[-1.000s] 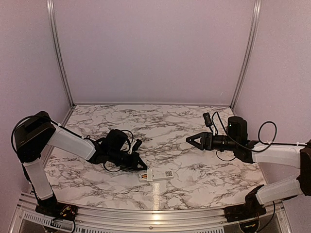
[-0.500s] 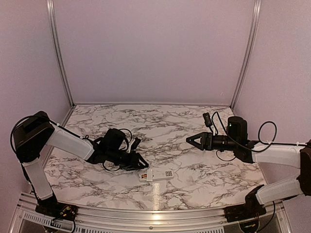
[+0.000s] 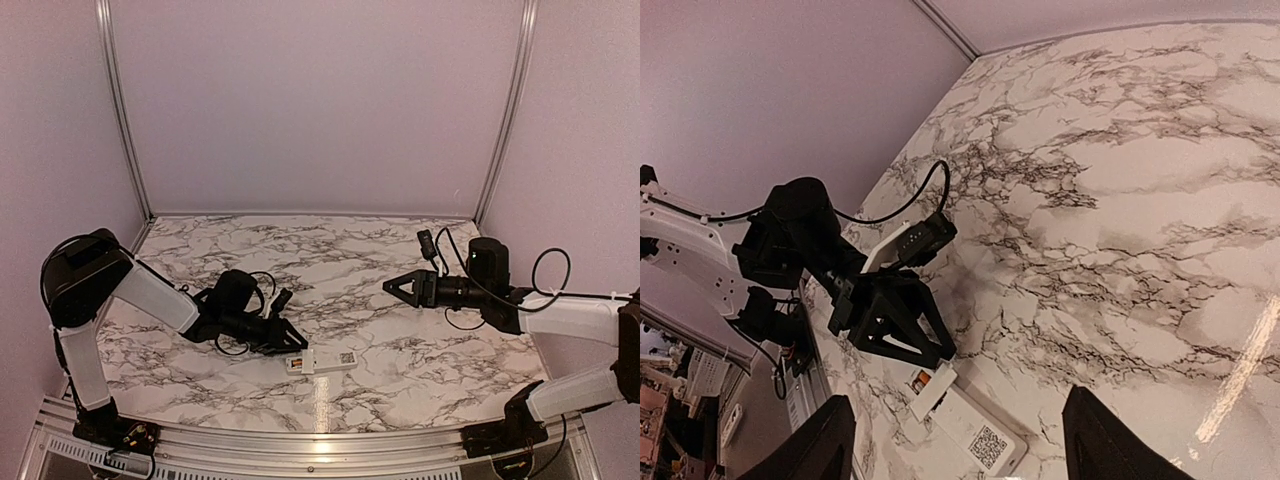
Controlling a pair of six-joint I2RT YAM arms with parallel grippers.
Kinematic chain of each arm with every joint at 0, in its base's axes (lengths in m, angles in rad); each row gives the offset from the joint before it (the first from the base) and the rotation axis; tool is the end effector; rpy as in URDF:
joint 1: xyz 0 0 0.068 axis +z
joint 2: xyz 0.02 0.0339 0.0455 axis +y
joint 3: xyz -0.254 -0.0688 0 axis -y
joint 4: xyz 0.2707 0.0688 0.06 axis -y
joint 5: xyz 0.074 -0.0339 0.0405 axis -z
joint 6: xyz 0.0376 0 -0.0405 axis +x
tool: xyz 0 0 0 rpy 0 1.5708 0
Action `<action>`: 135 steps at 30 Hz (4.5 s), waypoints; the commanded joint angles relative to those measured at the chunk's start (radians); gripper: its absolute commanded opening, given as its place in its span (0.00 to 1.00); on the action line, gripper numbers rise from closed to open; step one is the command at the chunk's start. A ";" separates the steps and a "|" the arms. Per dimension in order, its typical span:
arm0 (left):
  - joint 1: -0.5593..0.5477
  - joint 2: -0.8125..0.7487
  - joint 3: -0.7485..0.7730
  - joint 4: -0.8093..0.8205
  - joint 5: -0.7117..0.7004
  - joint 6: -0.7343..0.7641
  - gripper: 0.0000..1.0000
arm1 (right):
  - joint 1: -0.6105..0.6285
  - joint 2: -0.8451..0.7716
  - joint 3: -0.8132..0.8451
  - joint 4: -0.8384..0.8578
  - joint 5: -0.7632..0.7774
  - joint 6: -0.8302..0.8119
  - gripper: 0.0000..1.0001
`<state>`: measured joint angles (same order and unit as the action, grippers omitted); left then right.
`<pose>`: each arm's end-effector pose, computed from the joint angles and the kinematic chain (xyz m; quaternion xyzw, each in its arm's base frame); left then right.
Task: Load the batteries into the remote control
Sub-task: Pick up the battery cover from the center of the board, then pass from the left arm to the right
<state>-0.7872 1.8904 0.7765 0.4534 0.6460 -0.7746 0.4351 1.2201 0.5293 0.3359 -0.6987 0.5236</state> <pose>0.2347 -0.2676 0.0744 0.1449 0.8509 -0.4959 0.0954 0.2401 0.1383 0.1901 -0.1612 0.7791 0.4968 0.3466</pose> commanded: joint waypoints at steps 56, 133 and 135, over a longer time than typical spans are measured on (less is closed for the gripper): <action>-0.140 -0.542 0.200 -0.411 -0.378 0.725 0.00 | 0.228 0.134 0.292 -0.004 -0.116 -0.067 0.53; -0.726 -0.504 -0.213 0.492 -1.651 2.362 0.00 | 0.419 0.582 0.743 0.013 -0.269 0.409 0.37; -0.727 -0.503 -0.211 0.486 -1.651 2.362 0.00 | 0.426 0.586 0.750 0.012 -0.276 0.407 0.35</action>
<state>-1.5063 1.3762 0.5743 0.9577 -1.0107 1.5833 0.8368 1.7931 1.2201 0.3962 -0.9531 0.9592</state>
